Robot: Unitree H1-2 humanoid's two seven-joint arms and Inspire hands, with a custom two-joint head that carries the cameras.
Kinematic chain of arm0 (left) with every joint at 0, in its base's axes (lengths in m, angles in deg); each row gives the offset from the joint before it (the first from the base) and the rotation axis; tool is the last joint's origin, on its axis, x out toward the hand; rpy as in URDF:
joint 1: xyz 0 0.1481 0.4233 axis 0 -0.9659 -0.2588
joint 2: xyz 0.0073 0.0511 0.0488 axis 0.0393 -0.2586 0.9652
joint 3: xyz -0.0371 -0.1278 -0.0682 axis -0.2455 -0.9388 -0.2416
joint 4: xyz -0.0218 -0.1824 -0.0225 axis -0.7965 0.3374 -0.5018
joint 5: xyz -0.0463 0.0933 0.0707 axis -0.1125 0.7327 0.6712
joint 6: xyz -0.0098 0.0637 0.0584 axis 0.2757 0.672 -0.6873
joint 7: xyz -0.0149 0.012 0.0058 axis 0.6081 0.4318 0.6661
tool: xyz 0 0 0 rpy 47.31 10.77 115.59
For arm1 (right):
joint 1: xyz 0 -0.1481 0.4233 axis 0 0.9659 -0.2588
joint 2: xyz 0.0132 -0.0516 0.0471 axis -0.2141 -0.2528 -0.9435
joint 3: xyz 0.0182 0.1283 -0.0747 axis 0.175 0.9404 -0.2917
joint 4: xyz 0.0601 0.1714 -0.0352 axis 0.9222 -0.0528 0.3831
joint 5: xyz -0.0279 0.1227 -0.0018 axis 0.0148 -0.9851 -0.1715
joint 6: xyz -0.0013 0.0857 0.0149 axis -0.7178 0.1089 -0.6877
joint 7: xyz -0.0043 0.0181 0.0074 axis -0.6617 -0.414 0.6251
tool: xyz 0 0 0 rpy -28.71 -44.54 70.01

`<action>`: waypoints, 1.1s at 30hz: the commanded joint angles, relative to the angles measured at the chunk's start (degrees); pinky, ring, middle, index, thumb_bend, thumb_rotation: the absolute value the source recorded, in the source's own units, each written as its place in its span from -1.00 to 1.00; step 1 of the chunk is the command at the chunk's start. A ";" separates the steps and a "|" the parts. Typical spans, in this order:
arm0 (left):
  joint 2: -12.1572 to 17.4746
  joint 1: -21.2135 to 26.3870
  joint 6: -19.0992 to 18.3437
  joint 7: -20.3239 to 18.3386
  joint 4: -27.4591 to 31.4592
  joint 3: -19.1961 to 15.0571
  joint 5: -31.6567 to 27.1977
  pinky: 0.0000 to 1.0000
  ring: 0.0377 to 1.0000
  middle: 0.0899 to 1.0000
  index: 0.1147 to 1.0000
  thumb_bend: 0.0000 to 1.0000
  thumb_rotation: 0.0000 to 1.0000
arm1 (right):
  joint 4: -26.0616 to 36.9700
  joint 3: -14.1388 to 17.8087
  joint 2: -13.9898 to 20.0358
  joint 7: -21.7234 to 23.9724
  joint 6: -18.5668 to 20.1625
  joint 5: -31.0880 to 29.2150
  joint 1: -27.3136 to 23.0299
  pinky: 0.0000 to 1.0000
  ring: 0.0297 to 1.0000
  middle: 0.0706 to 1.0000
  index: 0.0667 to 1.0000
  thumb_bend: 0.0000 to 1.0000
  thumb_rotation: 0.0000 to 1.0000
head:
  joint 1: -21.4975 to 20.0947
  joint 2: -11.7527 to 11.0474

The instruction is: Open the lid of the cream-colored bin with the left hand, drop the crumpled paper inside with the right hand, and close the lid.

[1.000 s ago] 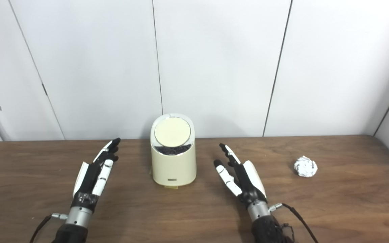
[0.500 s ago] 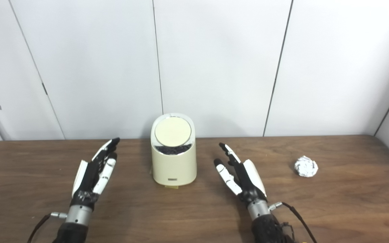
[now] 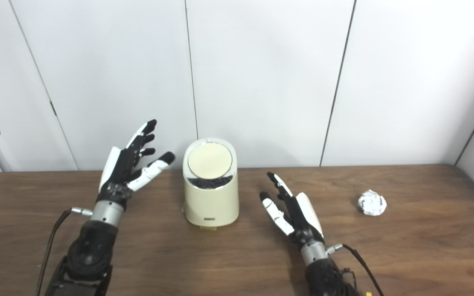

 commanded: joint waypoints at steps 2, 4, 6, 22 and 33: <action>0.14 5.61 -1.58 -0.25 1.10 0.72 1.58 0.59 0.83 0.93 1.00 0.99 0.40 | 0.34 0.17 0.36 -0.83 -1.80 -0.19 -1.54 0.70 0.85 0.86 0.83 -0.67 0.90 | 0.00 0.09; 0.04 6.91 -2.19 -0.13 0.64 1.18 2.06 0.57 0.82 0.89 1.00 1.00 0.33 | 0.36 0.07 0.38 -0.92 -1.75 0.05 -1.54 0.70 0.85 0.86 0.83 -0.68 0.91 | 0.02 0.10; 0.00 8.23 -2.07 0.36 -0.19 1.84 3.10 0.57 0.82 0.90 1.00 0.98 0.24 | 0.51 -0.02 0.31 -1.17 -1.27 0.51 -1.53 0.70 0.85 0.86 0.83 -0.68 0.94 | -0.03 0.14; 0.63 16.25 -7.33 1.76 -10.58 10.35 15.55 0.70 0.91 0.96 0.92 0.97 -0.41 | 1.68 0.03 -0.06 -1.22 -0.34 0.54 -1.19 0.70 0.84 0.85 0.81 -0.67 0.91 | -0.39 0.66; 1.33 16.94 -6.24 3.64 -14.93 13.03 19.60 0.82 1.00 1.00 0.96 0.99 -0.56 | 1.97 -0.19 -0.12 -1.44 -0.20 1.05 -1.06 0.69 0.84 0.84 0.81 -0.70 0.80 | -0.67 0.56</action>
